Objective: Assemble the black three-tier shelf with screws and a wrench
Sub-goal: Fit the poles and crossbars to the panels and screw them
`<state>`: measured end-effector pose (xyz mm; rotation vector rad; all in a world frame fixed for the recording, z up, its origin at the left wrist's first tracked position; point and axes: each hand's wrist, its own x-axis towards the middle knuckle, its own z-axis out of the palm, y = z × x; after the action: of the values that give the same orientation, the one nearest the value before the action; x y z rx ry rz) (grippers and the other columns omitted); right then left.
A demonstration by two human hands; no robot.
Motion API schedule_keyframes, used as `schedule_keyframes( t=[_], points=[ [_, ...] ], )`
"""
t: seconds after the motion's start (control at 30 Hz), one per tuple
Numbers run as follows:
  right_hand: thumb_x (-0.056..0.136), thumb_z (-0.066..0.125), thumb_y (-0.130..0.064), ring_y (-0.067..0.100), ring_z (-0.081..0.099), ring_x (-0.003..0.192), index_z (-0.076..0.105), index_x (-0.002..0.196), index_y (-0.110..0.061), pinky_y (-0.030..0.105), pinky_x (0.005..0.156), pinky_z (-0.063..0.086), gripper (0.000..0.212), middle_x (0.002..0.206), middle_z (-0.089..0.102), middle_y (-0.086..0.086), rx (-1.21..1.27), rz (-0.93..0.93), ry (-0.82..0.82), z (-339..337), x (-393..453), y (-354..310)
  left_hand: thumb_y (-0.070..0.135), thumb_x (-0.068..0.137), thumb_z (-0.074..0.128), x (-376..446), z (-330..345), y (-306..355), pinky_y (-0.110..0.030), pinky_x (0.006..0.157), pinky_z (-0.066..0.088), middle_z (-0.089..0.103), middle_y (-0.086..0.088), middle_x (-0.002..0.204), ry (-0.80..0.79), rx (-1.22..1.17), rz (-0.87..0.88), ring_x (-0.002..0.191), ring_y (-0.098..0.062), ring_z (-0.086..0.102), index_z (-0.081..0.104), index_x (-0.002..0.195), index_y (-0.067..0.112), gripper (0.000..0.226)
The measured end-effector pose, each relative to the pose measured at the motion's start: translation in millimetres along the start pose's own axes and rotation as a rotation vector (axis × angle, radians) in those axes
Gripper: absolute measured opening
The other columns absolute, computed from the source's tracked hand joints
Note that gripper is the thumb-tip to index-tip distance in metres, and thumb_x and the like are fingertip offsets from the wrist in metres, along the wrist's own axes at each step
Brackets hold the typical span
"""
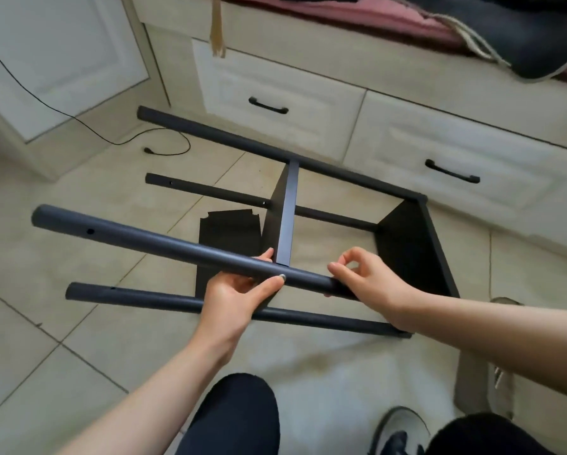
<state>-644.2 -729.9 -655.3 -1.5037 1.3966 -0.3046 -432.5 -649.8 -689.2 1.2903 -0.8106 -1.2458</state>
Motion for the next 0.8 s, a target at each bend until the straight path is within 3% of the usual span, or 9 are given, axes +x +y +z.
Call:
schedule_keyframes(
  t=[0.13, 0.3, 0.4, 0.57, 0.7, 0.8],
  points=[
    [0.098, 0.056, -0.037, 0.016, 0.068, 0.080, 0.053, 0.099, -0.017, 0.029, 0.082, 0.049, 0.021, 0.079, 0.075, 0.005, -0.029, 0.022, -0.008, 6.7, 2.8, 3.7, 0.028, 0.067, 0.082, -4.0, -7.3, -17.9, -0.016, 0.087, 0.054, 0.074, 0.012, 0.117, 0.015, -0.023, -0.041, 0.109, -0.009, 0.070, 0.073, 0.118, 0.024, 0.051],
    [0.097, 0.057, -0.040, 0.015, 0.062, 0.074, 0.053, 0.094, -0.020, 0.030, 0.078, 0.047, 0.021, 0.075, 0.072, 0.002, -0.049, 0.021, -0.028, 19.5, 9.2, 8.3, 0.041, 0.058, 0.085, -4.4, -18.2, -33.7, -0.021, 0.095, 0.053, 0.073, 0.014, 0.118, 0.051, -0.035, -0.087, 0.111, -0.009, 0.069, 0.072, 0.119, 0.021, 0.065],
    [0.097, 0.056, -0.041, 0.019, 0.066, 0.080, 0.052, 0.094, -0.022, 0.030, 0.079, 0.049, 0.019, 0.079, 0.073, 0.004, -0.059, 0.012, -0.055, 30.8, 12.8, 11.7, 0.040, 0.054, 0.086, -4.1, -26.1, -42.2, -0.022, 0.096, 0.052, 0.072, 0.011, 0.121, 0.082, -0.080, -0.126, 0.113, -0.009, 0.068, 0.074, 0.112, 0.019, 0.063],
    [0.097, 0.055, -0.041, 0.030, 0.067, 0.084, 0.051, 0.093, -0.024, 0.033, 0.080, 0.052, 0.018, 0.084, 0.073, 0.014, -0.074, -0.013, -0.031, 41.0, 17.6, 16.2, 0.031, 0.059, 0.084, -3.6, -31.7, -51.4, -0.018, 0.085, 0.055, 0.073, 0.002, 0.121, 0.089, -0.152, -0.165, 0.111, -0.014, 0.070, 0.080, 0.103, 0.026, 0.045],
    [0.098, 0.054, -0.041, 0.026, 0.064, 0.073, 0.049, 0.091, -0.025, 0.028, 0.066, 0.049, 0.018, 0.083, 0.072, 0.016, -0.123, -0.006, -0.028, 47.5, 17.5, 18.1, 0.031, 0.056, 0.086, -6.6, -33.1, -57.5, -0.020, 0.086, 0.056, 0.075, -0.004, 0.116, 0.134, -0.168, -0.180, 0.110, -0.016, 0.070, 0.078, 0.106, 0.022, 0.052],
    [0.098, 0.053, -0.042, 0.014, 0.055, 0.059, 0.050, 0.091, -0.023, 0.020, 0.052, 0.041, 0.020, 0.082, 0.070, 0.016, -0.157, 0.004, -0.031, 52.2, 17.5, 19.3, 0.035, 0.052, 0.087, -10.4, -36.4, -61.8, -0.030, 0.093, 0.056, 0.077, -0.005, 0.107, 0.202, -0.141, -0.212, 0.105, -0.017, 0.072, 0.079, 0.100, 0.021, 0.051]
  ],
)
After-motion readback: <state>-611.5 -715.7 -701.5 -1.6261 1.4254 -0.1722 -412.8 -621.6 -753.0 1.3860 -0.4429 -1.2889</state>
